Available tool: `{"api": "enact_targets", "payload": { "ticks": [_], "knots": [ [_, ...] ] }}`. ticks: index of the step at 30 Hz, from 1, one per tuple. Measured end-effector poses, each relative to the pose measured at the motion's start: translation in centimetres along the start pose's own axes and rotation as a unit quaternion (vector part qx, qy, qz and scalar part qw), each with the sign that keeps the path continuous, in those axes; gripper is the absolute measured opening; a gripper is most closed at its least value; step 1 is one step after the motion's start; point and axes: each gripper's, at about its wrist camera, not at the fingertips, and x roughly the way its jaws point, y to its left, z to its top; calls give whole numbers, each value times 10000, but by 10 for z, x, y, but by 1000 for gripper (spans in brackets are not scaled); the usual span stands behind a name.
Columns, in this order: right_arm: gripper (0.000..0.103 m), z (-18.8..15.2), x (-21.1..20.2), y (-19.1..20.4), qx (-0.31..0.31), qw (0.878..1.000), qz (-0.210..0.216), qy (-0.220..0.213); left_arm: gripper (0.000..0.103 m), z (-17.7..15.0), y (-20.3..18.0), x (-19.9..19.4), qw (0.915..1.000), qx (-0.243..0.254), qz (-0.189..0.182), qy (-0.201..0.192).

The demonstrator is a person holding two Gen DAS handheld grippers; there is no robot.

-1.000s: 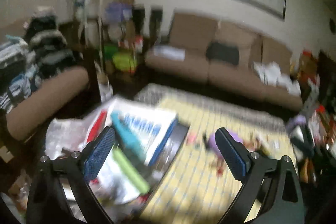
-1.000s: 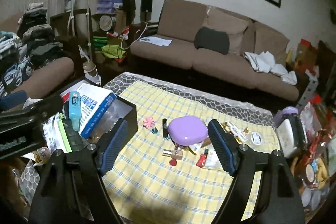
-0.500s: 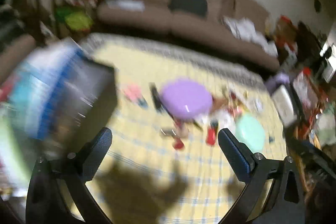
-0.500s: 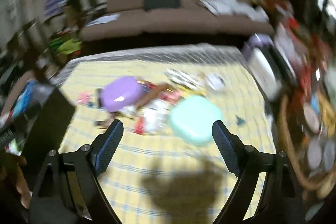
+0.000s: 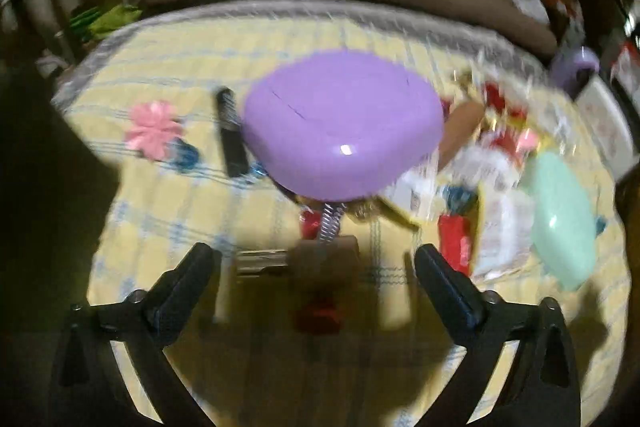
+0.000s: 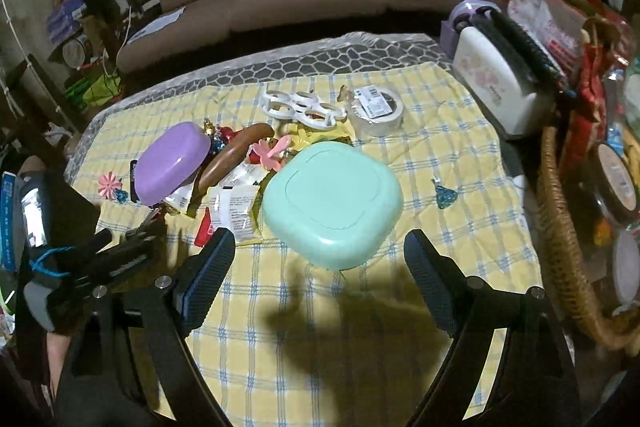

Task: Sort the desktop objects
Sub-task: 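Grasp the beige foundation bottle with the left tool while the right tool grasps the mint green case, then carry the foundation bottle in the left tool while the right tool carries the mint case to the box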

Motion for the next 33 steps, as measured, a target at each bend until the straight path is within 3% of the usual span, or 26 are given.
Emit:
{"api": "enact_targets", "payload": {
  "ticks": [3,6,8,12,13,15,16,18,19,23,25,28,29,31,33],
  "knots": [
    [85,1,7,-3,-53,10000,-54,18,62,-7,3,-2,9999,49,18,-128],
    [85,3,15,-21,176,9998,-113,-50,62,-10,14,-10,9995,-101,-313,31],
    [85,7,24,-36,493,9986,101,-165,62,-13,24,-20,9995,-77,-312,40],
    [86,19,66,-59,901,9898,1008,441,62,-8,60,-42,9975,-680,-193,-77],
    [89,17,72,-66,1096,9875,969,590,62,-6,70,-51,9959,-857,-247,-144],
    [90,3,90,-95,2034,9671,1031,1129,62,-4,76,-62,9952,-913,-247,-241],
    [90,-6,97,-111,2562,9492,1350,1230,62,-3,77,-69,9954,-895,-199,-290],
    [92,-18,107,-125,3072,9257,1849,1206,62,-2,79,-81,9951,-894,-161,-382],
    [95,-18,107,-124,3067,9259,1917,1091,62,-2,79,-84,9949,-902,-188,-404],
    [95,-5,110,-95,2473,9485,1564,1214,62,1,79,-97,9950,-801,-263,-528],
    [96,2,116,-74,2279,9491,1724,1327,62,2,83,-102,9952,-785,-186,-548],
    [93,10,126,-54,2112,9569,1473,1344,62,1,90,-107,9943,-879,-209,-562],
    [86,10,125,-52,2161,9557,1540,1275,62,1,91,-108,9939,-917,-226,-565],
    [75,8,121,-54,2509,9422,1897,1150,62,2,96,-110,9930,-990,-250,-597],
    [74,6,116,-57,2783,9242,2426,978,62,2,98,-111,9927,-1007,-232,-624]
  ]
}}
